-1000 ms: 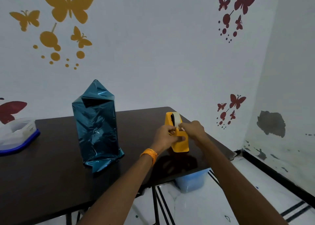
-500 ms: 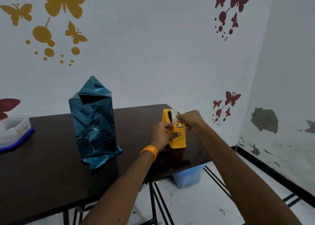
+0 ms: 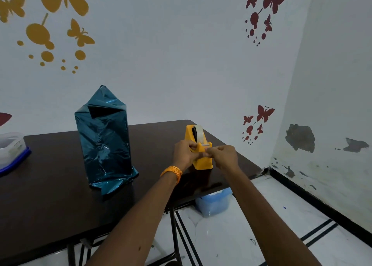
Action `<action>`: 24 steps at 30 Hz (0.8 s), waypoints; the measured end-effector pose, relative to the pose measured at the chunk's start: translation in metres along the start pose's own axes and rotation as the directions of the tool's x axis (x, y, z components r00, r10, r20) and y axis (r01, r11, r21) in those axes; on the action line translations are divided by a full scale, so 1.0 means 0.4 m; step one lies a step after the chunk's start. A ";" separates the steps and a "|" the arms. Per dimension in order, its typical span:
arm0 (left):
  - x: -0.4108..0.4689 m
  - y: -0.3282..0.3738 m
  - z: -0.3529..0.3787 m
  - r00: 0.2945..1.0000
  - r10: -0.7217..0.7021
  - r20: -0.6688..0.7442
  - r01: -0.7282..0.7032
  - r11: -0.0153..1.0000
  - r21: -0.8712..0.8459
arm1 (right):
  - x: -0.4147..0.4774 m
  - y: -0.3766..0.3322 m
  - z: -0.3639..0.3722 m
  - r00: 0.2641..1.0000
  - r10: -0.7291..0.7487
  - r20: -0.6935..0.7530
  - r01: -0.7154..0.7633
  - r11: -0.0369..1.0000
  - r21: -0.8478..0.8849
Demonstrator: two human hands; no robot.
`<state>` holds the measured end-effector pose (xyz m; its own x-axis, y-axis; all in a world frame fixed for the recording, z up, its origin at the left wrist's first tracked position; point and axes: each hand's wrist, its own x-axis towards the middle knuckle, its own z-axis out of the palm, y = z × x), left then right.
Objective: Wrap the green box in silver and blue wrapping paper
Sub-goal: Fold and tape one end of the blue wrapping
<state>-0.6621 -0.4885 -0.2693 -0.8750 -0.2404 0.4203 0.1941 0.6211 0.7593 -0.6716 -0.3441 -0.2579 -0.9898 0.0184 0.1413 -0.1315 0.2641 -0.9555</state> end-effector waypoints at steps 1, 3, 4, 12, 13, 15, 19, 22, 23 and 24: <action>0.002 -0.001 0.000 1.000 -0.001 0.013 0.001 1.000 0.013 | -0.003 0.001 0.003 0.999 -0.037 -0.013 0.037 0.998 -0.044; 0.008 -0.009 -0.002 0.999 -0.004 0.036 0.002 0.999 0.042 | -0.004 -0.001 0.009 0.994 -0.097 -0.043 0.090 0.986 -0.142; 0.010 -0.012 -0.002 0.999 -0.009 0.046 0.006 0.999 0.052 | -0.003 -0.001 0.008 0.992 -0.117 -0.051 0.105 0.975 -0.197; 0.007 -0.001 -0.034 0.989 0.004 0.148 -0.034 0.978 0.207 | -0.057 -0.034 -0.036 0.937 -0.348 -0.041 0.334 0.923 -0.192; 0.003 0.005 -0.055 0.992 0.031 0.126 -0.059 0.971 0.231 | -0.062 -0.064 -0.028 0.921 -0.388 -0.015 0.382 0.912 -0.151; -0.004 0.024 -0.130 0.995 0.100 0.010 -0.100 0.964 0.248 | -0.074 -0.129 0.009 0.889 -0.456 0.039 0.457 0.889 -0.026; -0.022 0.102 -0.338 0.950 0.231 -0.209 -0.158 0.936 0.315 | -0.112 -0.242 0.111 0.839 -0.527 0.138 0.492 0.842 0.223; -0.042 0.181 -0.480 0.923 0.272 -0.274 -0.215 0.952 0.220 | -0.126 -0.328 0.196 0.782 -0.592 0.196 0.501 0.784 0.367; -0.051 0.209 -0.513 0.921 0.239 -0.307 -0.209 0.969 0.129 | -0.128 -0.352 0.215 0.768 -0.604 0.212 0.490 0.768 0.412; -0.060 0.234 -0.548 0.913 0.197 -0.358 -0.200 0.979 0.030 | -0.130 -0.374 0.236 0.748 -0.619 0.238 0.477 0.751 0.456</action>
<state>-0.5256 -0.5880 -0.0994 -0.6013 -0.3644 0.7111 0.3515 0.6785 0.6450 -0.6055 -0.4756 -0.1468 -0.6722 -0.3793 0.6358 -0.5956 -0.2330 -0.7688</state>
